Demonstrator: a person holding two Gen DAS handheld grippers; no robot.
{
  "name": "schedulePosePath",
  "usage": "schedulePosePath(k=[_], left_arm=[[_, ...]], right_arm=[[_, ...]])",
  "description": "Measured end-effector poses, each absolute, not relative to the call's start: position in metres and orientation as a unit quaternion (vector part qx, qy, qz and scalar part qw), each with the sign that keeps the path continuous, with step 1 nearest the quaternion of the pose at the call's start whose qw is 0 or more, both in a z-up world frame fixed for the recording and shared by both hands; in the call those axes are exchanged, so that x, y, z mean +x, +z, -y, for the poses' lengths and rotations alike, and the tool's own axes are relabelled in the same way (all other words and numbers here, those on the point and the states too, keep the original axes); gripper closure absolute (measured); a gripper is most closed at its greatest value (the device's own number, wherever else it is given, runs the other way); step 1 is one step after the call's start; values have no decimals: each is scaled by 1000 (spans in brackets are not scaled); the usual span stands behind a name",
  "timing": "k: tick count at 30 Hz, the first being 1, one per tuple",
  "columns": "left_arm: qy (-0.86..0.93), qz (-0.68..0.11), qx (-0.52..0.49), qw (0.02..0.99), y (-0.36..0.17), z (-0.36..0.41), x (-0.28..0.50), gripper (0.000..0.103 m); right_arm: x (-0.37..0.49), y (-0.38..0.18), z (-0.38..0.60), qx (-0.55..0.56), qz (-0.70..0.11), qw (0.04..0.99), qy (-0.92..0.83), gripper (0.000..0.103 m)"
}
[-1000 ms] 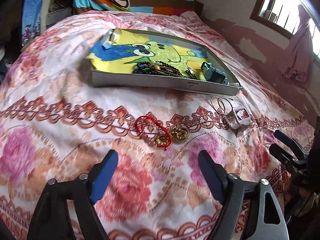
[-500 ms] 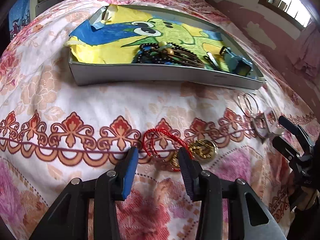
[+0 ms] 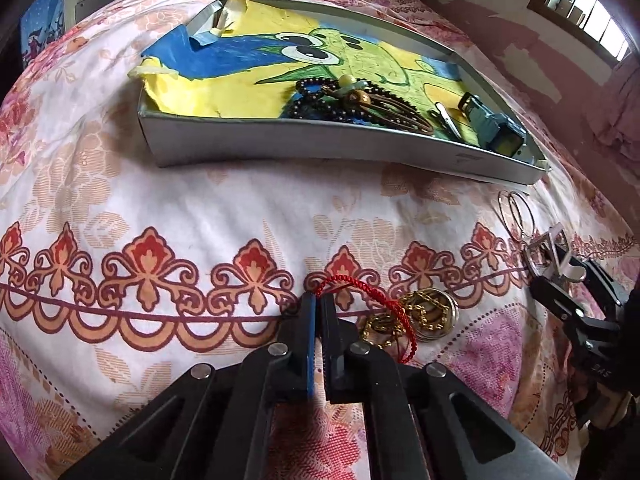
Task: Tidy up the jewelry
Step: 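Grasp the red bead bracelet with the left tool while the right tool grasps the beige claw clip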
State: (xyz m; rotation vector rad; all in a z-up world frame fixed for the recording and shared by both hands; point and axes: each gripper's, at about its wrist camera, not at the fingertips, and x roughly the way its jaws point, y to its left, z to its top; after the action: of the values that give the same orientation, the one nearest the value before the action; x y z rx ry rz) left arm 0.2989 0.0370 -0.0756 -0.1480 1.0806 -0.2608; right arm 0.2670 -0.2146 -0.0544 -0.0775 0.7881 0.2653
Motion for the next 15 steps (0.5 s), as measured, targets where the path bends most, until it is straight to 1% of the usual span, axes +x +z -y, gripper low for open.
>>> schedulePosePath(k=[2, 15], left_arm=[[-133, -513, -72, 845, -75, -35, 296, 100], [-151, -486, -87, 856, -51, -31, 283, 100]], right_arm=[[266, -56, 214, -40, -381, 915, 127, 45], [246, -36, 220, -29, -327, 933, 148, 45]])
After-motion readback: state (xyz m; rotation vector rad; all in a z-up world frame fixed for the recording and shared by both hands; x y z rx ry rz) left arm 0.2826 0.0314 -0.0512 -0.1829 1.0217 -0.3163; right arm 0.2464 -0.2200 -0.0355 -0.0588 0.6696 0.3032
